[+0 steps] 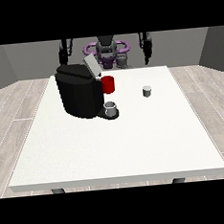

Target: Insert the coffee pod into the coffee machine and close the lid

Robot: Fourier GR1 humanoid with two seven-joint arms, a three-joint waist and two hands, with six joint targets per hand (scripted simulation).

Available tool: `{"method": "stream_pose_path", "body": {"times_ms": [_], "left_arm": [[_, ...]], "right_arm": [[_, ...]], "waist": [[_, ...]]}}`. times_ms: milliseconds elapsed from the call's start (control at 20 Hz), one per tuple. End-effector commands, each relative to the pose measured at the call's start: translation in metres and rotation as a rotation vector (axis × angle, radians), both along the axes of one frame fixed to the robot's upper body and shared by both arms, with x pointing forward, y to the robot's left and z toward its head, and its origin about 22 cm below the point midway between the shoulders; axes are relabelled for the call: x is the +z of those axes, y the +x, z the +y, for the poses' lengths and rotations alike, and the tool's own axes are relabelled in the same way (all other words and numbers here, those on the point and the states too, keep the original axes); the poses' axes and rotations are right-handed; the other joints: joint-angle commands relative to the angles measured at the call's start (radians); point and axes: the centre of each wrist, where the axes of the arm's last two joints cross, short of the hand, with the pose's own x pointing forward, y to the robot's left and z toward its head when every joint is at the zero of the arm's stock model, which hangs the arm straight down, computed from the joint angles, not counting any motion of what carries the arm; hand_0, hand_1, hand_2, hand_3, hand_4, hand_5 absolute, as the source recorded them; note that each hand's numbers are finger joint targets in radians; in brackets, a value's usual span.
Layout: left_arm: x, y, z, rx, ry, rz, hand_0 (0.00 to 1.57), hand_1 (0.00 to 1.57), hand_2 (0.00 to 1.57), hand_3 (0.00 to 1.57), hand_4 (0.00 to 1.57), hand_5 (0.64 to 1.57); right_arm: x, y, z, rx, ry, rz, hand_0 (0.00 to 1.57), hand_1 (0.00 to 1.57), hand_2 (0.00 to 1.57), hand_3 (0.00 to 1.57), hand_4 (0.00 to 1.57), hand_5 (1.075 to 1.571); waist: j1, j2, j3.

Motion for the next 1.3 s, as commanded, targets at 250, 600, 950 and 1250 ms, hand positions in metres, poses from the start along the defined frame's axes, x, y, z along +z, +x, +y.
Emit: {"method": "stream_pose_path", "body": {"times_ms": [250,600,950,1250], "left_arm": [[-0.002,-0.002,0.017,-0.011,-0.036,-0.076,0.00,0.00,0.00,0.00,0.32,1.571],[0.003,0.010,0.039,0.001,0.087,-0.127,0.00,0.00,0.00,0.00,0.26,1.571],[0.012,0.038,0.064,0.029,0.230,-0.093,0.00,0.00,0.00,0.00,0.00,1.571],[0.042,0.071,0.090,-0.020,0.241,-0.003,0.00,0.00,0.00,0.00,0.00,1.571]], "right_arm": [[-0.004,0.002,-0.009,-0.016,0.014,0.015,0.00,0.00,0.00,0.00,0.13,1.571],[0.004,0.010,0.005,-0.201,0.083,-0.163,0.00,0.00,0.00,0.00,0.22,1.571],[0.003,0.006,0.012,-0.112,0.104,-0.165,0.00,0.00,0.00,0.00,0.13,1.571],[0.013,0.031,0.021,-0.130,0.079,-0.221,0.00,0.00,0.00,0.00,0.23,1.571]], "waist": [[0.027,-0.076,-0.0091],[-0.006,-0.054,-0.0091],[-0.069,-0.017,-0.0092],[-0.059,0.058,-0.0091]]}}
